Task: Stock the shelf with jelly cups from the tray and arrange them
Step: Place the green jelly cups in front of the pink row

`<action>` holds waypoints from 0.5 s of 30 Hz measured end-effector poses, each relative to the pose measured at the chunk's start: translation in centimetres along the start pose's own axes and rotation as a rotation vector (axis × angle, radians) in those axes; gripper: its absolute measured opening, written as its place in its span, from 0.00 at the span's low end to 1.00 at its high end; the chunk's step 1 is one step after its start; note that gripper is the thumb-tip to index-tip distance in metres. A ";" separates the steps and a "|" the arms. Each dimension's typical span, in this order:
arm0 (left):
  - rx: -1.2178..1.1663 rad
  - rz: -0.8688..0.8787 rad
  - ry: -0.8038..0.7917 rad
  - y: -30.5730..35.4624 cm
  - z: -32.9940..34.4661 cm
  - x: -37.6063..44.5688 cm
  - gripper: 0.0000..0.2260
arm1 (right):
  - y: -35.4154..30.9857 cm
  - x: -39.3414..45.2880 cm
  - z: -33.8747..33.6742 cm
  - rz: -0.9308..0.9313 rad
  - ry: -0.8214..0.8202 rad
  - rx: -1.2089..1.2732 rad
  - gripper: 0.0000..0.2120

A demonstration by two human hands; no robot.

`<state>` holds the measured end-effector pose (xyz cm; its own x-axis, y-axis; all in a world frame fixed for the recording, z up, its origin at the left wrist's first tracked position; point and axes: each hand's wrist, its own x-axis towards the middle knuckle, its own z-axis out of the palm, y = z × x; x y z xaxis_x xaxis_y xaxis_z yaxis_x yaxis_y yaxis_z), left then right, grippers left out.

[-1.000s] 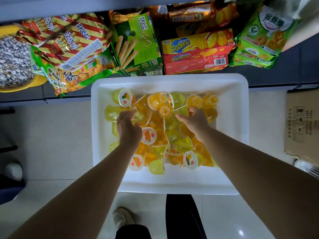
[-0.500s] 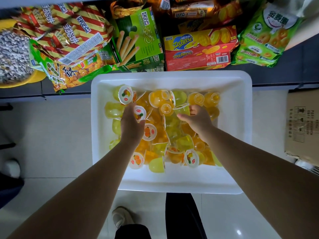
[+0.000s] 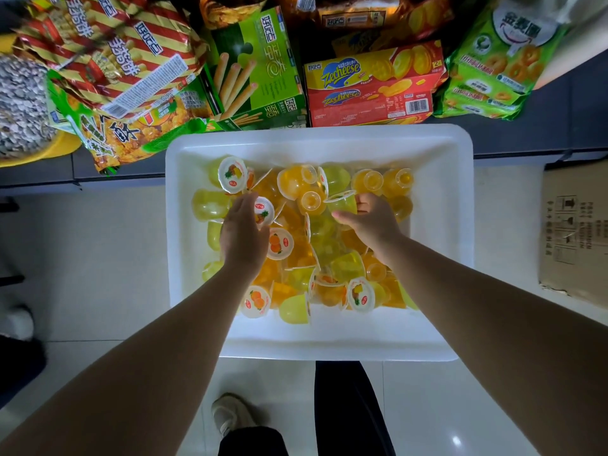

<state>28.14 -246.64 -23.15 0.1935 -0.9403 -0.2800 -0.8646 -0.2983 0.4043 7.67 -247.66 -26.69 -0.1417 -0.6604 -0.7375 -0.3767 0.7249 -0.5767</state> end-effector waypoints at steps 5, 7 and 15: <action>0.014 0.051 -0.004 -0.2 -0.5 -0.4 0.24 | -0.1 -1.2 -0.8 0.005 -0.032 0.097 0.31; -0.002 0.077 0.002 -0.3 -1.0 -0.5 0.24 | -0.2 -2.1 -1.4 0.007 -0.033 0.118 0.37; -0.514 -0.287 -0.133 1.7 -5.6 -1.4 0.21 | -1.7 -6.3 -3.9 -0.018 0.010 0.170 0.27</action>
<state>29.00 -246.78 -17.17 0.2973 -0.7921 -0.5331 -0.4453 -0.6089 0.6564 5.64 -245.48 -19.66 -0.1455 -0.6750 -0.7233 -0.2195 0.7349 -0.6416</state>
